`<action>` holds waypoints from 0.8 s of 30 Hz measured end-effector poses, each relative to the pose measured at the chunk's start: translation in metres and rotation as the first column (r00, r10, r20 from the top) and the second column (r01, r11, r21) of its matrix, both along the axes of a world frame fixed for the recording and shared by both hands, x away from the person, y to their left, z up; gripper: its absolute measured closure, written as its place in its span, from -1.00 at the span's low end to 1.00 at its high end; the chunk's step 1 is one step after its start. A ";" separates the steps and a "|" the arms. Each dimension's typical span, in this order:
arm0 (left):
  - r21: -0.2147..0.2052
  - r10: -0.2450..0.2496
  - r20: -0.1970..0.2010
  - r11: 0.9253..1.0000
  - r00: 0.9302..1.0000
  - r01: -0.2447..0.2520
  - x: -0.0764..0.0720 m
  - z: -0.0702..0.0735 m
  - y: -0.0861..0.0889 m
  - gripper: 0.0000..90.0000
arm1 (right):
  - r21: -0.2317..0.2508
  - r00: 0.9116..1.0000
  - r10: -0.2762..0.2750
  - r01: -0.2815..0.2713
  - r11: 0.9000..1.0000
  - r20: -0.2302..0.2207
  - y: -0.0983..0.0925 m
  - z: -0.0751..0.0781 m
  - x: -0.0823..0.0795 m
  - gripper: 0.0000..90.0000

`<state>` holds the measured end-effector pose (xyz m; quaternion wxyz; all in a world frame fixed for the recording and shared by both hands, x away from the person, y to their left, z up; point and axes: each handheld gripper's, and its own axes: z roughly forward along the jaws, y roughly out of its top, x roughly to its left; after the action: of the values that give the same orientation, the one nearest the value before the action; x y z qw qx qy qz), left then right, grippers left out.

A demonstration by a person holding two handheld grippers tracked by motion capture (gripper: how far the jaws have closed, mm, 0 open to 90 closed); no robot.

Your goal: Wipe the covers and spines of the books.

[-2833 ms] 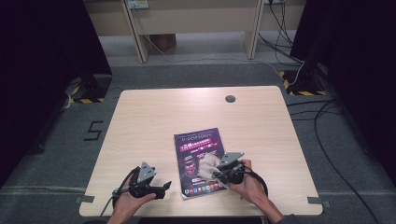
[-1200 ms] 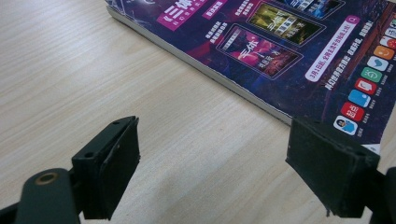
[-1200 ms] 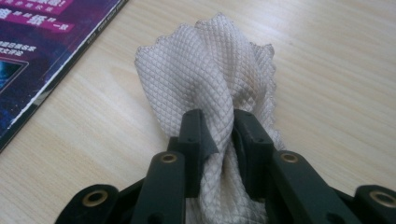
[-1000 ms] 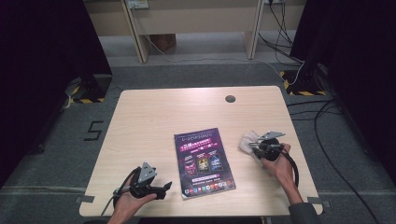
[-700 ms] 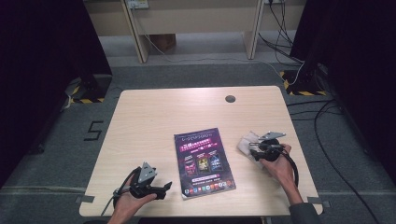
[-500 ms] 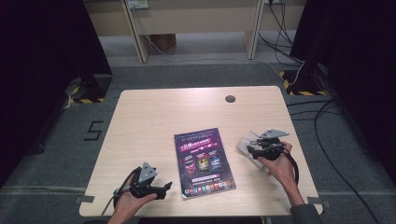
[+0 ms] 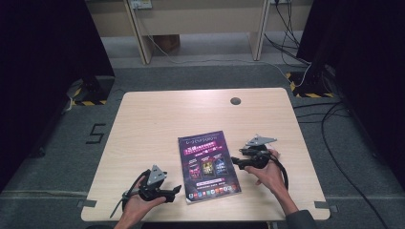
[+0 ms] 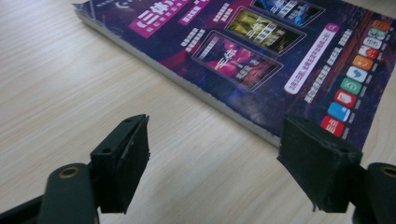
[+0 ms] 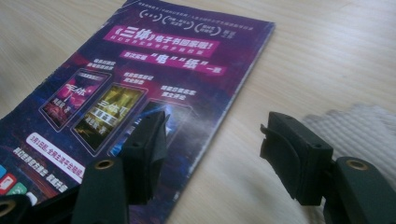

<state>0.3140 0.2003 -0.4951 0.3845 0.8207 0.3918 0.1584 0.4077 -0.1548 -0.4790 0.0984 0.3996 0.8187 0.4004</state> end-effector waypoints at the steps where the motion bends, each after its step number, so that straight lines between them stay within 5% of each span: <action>1: 0.002 -0.006 -0.003 1.000 1.000 0.006 0.003 -0.002 -0.004 -0.44 | 0.012 1.000 -0.001 0.002 1.000 -0.011 0.006 -0.003 0.002 -0.15; 13: -0.001 -0.034 -0.036 0.999 0.999 0.034 0.019 -0.010 -0.026 -0.43 | 0.011 0.999 -0.012 0.012 1.000 -0.050 0.037 -0.017 0.017 -0.17; 24: 0.014 -0.059 -0.052 0.998 0.997 0.060 0.019 -0.014 -0.034 -0.41 | -0.004 0.997 -0.038 0.038 0.999 -0.072 0.044 -0.025 0.028 -0.18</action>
<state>0.3333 0.1658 -0.5091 0.3724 0.8389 0.3755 0.1289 0.4356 -0.1112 -0.5038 0.0772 0.4292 0.8145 0.3827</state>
